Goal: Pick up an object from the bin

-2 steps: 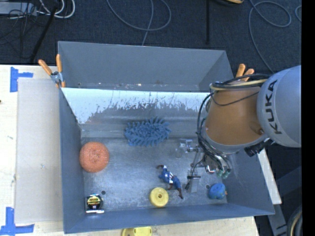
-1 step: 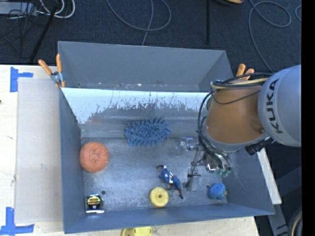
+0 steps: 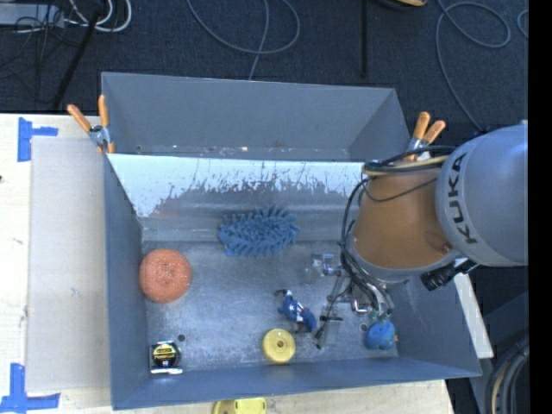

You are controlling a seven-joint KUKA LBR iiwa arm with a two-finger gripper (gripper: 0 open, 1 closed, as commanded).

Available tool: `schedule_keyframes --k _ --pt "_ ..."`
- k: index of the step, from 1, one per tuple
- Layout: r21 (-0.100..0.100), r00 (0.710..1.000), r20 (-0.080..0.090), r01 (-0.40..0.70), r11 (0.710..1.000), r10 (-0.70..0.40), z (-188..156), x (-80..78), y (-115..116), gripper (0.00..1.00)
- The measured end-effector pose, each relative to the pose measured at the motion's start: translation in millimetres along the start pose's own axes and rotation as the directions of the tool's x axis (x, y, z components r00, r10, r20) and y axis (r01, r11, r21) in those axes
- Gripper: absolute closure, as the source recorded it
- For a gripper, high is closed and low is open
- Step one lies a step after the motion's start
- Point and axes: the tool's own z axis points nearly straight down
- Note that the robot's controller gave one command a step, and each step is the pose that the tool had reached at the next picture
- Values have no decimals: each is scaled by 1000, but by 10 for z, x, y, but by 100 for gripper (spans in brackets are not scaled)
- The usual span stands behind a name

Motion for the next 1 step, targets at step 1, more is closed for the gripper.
schedule_keyframes --k 1 --pt "1 1000 -5 -23 1000 23 407 -56 34 0"
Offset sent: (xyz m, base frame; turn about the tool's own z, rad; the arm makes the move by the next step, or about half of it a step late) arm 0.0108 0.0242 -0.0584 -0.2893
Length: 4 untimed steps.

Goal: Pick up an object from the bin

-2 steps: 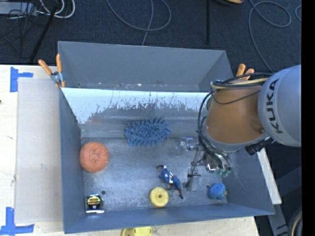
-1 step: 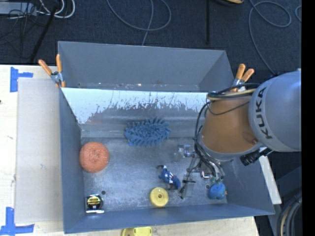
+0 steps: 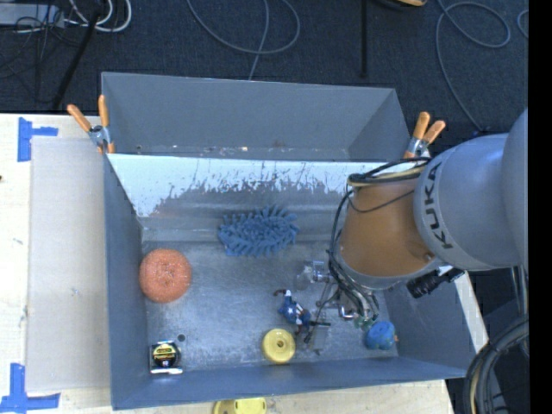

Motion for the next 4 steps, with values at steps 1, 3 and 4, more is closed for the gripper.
schedule_keyframes --k 1,3,4 --pt "0 996 -5 90 996 -90 195 3 88 0" --pt "-1 970 0 244 970 -244 183 3 147 0" --pt "0 937 2 350 937 -350 181 -48 173 0"
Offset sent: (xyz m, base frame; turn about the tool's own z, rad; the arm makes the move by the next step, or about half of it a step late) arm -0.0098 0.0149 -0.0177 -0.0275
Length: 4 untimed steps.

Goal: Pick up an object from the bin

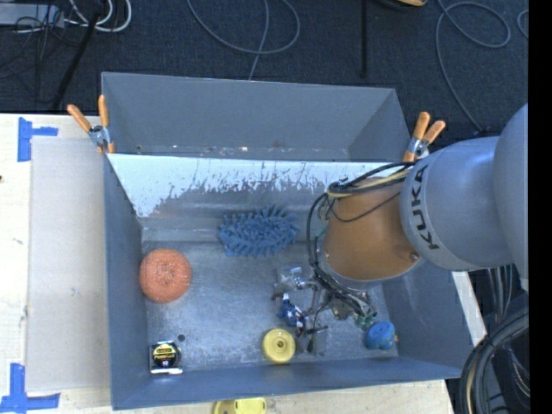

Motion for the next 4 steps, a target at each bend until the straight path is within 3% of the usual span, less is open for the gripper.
schedule_keyframes --k 1,2,3,4 --pt "-1 976 -1 220 976 -220 -1 -20 32 100" --pt "-1 976 -1 219 976 -219 -1 -20 31 100" --pt "2 983 6 185 983 -185 -1859 291 414 100" --pt "2 983 7 185 983 -185 -1853 281 411 100"
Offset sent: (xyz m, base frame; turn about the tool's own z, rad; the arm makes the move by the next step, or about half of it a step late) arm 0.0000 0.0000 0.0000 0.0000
